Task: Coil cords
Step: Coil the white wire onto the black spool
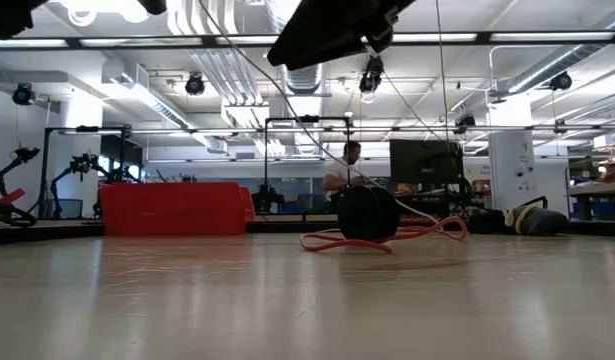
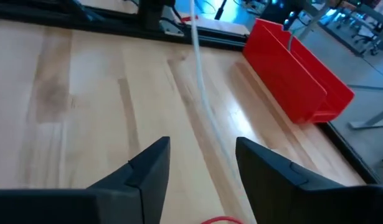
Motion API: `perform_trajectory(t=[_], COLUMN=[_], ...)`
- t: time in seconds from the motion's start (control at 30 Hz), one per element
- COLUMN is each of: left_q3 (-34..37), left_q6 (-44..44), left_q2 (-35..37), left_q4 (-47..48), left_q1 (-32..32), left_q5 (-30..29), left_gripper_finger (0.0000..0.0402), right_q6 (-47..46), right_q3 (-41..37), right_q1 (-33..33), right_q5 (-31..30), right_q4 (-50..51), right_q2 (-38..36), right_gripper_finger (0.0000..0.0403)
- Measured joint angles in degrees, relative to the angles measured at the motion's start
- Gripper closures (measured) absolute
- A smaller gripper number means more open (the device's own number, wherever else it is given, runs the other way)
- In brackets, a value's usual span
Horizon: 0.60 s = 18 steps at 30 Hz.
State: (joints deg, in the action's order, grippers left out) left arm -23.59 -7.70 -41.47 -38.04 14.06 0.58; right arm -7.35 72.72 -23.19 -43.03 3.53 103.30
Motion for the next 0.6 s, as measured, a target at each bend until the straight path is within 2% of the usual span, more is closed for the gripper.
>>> perform_trajectory(t=[0.13, 0.27, 0.4, 0.5, 0.6], left_q3=[0.0, 0.0, 0.0, 0.0, 0.0], left_q6=[0.0, 0.5, 1.2, 1.2, 1.2], left_q2=[-0.2, -0.2, -0.1, -0.1, -0.1], left_q4=[0.0, 0.0, -0.1, 0.0, 0.2], left_q1=[0.0, 0.0, 0.0, 0.0, 0.0], left_q5=[0.0, 0.1, 0.1, 0.1, 0.2], left_gripper_finger=[0.0401, 0.0401, 0.0401, 0.0401, 0.0401], right_q6=[1.1, 3.3, 4.4, 5.0, 4.8], right_q3=[-0.2, -0.2, -0.2, 0.1, 0.1], right_q1=[2.1, 4.4, 6.4, 7.1, 7.3], right_q5=[0.3, 6.2, 7.5, 6.8, 7.0], right_q4=[0.3, -0.2, -0.4, -0.6, -0.8], right_q2=[0.0, 0.4, 2.1, 2.7, 2.5], right_gripper_finger=[0.0232, 0.0241, 0.0258, 0.0288, 0.0348])
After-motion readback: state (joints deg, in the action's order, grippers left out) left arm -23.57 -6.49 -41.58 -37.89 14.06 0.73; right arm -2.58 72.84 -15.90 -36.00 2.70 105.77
